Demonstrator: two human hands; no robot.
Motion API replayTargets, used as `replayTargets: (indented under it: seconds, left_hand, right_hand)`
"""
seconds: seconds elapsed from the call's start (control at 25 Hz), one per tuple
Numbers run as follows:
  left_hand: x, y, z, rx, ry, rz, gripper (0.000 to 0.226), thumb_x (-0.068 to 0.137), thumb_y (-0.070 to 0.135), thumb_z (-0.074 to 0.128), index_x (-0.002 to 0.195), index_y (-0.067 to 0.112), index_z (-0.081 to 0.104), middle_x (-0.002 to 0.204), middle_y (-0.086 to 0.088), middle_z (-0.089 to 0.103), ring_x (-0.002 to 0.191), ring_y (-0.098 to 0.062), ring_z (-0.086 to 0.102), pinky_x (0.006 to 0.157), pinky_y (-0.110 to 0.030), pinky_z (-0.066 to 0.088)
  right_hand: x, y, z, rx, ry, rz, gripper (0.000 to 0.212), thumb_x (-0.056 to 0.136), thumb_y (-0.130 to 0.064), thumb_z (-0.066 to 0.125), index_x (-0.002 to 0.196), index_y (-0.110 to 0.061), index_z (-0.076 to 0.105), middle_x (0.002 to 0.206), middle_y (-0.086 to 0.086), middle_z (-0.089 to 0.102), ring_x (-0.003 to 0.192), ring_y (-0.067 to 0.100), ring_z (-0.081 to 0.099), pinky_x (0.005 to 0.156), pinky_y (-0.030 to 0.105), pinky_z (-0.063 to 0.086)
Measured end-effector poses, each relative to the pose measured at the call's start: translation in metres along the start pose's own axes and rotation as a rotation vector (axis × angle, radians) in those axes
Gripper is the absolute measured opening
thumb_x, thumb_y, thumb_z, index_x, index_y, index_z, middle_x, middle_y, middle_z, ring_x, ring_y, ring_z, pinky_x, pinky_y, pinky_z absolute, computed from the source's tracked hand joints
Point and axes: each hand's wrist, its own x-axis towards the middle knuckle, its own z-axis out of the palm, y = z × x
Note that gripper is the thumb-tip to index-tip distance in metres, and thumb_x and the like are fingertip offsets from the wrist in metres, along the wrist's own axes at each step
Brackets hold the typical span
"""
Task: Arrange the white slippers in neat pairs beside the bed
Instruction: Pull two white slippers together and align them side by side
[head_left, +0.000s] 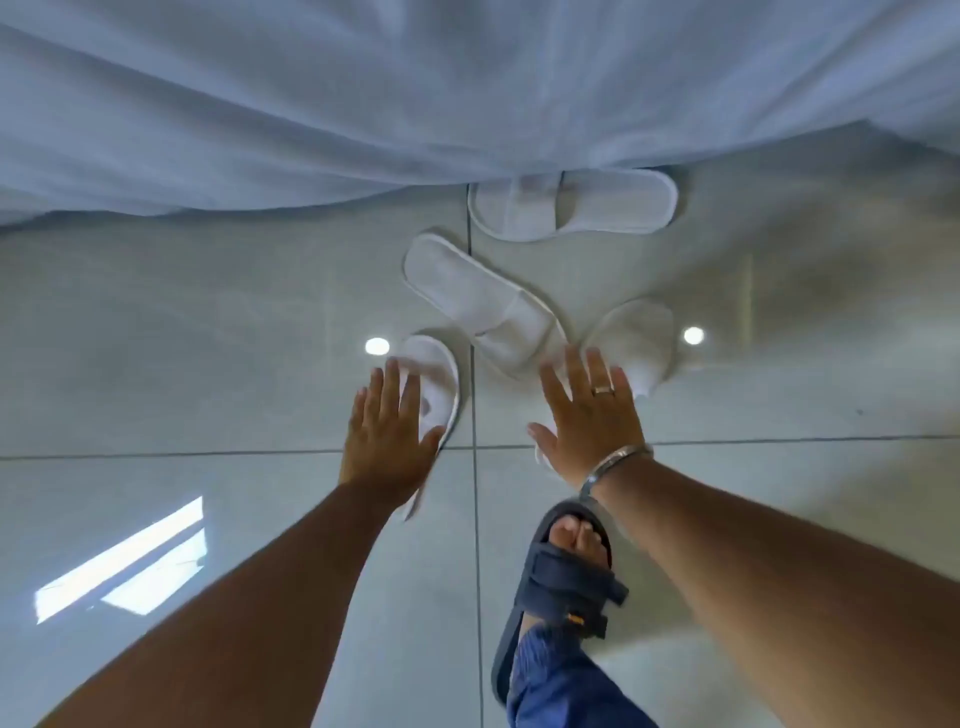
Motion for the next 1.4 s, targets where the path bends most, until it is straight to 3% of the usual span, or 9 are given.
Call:
replayTargets:
  seconds: [0.08,0.16,0.36,0.56,0.8,0.96,1.12,1.2,1.4]
  left_hand:
    - [0.035,-0.007,0.036,0.000,0.103,0.128,0.072,0.097,0.048,0.033,0.152,0.002,0.024,0.160,-0.021,0.018,0.148,-0.036,0.018,0.121,-0.047,0.016]
    - [0.058,-0.018,0.063,0.070,0.131,0.222,0.073,0.096,0.049,0.031,0.150,-0.001,0.027,0.159,-0.020,0.021,0.148,-0.034,0.021,0.121,-0.047,0.017]
    - [0.063,-0.029,0.080,0.115,0.258,0.306,0.074,0.092,0.049,0.038,0.147,0.000,0.035,0.157,-0.018,0.026,0.149,-0.028,0.018,0.120,-0.046,0.020]
    - [0.064,-0.030,0.076,0.049,0.247,0.350,0.076,0.088,0.048,0.044,0.145,-0.001,0.040,0.156,-0.019,0.030,0.149,-0.030,0.018,0.117,-0.050,0.026]
    - [0.064,-0.033,0.079,0.023,0.245,0.400,0.093,0.081,0.061,0.058,0.146,-0.001,0.037,0.156,-0.021,0.030,0.148,-0.033,0.022,0.118,-0.052,0.025]
    - [0.068,-0.079,0.069,0.112,0.215,0.782,0.083,0.084,0.051,0.054,0.148,0.003,0.036,0.157,-0.019,0.030,0.147,-0.033,0.025,0.116,-0.052,0.026]
    - [0.062,-0.180,0.022,0.529,-0.032,1.143,0.090,0.075,0.040,0.054,0.154,0.013,0.022,0.164,-0.006,0.016,0.151,-0.026,0.010,0.120,-0.054,0.009]
    - [0.046,-0.222,0.011,0.622,-0.074,1.136,0.086,0.076,0.036,0.059,0.153,0.016,0.026,0.164,-0.004,0.017,0.150,-0.029,0.014,0.119,-0.053,0.009]
    - [-0.008,-0.248,0.034,0.451,-0.001,0.937,0.059,0.091,0.034,0.053,0.146,0.017,0.041,0.160,-0.005,0.028,0.147,-0.034,0.023,0.117,-0.053,0.028]
  right_hand:
    - [0.053,0.004,0.024,0.039,0.163,-0.093,0.081,0.081,-0.050,0.058,0.147,-0.014,0.027,0.157,0.019,0.020,0.143,0.039,0.021,0.113,0.053,0.019]
    - [0.106,0.003,0.043,0.020,0.284,-0.235,0.077,0.078,-0.047,0.057,0.143,-0.012,0.036,0.153,0.018,0.031,0.140,0.037,0.030,0.110,0.052,0.027]
    - [0.148,-0.008,0.066,-0.010,0.432,-0.265,0.075,0.083,-0.052,0.047,0.145,-0.012,0.034,0.155,0.016,0.029,0.142,0.035,0.025,0.114,0.051,0.023]
    - [0.149,-0.018,0.064,0.007,0.425,-0.218,0.074,0.086,-0.051,0.047,0.146,-0.010,0.032,0.155,0.017,0.027,0.142,0.036,0.024,0.112,0.053,0.025]
    - [0.144,-0.025,0.058,-0.092,0.352,-0.245,0.074,0.088,-0.048,0.041,0.144,-0.002,0.031,0.153,0.020,0.030,0.141,0.034,0.028,0.113,0.048,0.025]
    - [0.139,-0.032,0.060,-0.096,0.325,-0.217,0.073,0.087,-0.045,0.039,0.143,0.002,0.032,0.152,0.023,0.031,0.140,0.036,0.030,0.111,0.049,0.031]
    - [0.118,-0.072,0.073,-0.012,0.316,-0.117,0.073,0.084,-0.045,0.038,0.141,0.001,0.036,0.149,0.024,0.036,0.136,0.039,0.036,0.109,0.048,0.034]
    - [0.108,-0.101,0.080,-0.014,0.323,-0.123,0.072,0.083,-0.047,0.040,0.139,-0.001,0.040,0.149,0.022,0.038,0.133,0.038,0.040,0.106,0.046,0.037]
    - [0.104,-0.155,0.071,-0.026,0.238,-0.051,0.078,0.081,-0.054,0.043,0.134,0.002,0.042,0.143,0.028,0.042,0.121,0.043,0.049,0.087,0.048,0.047]
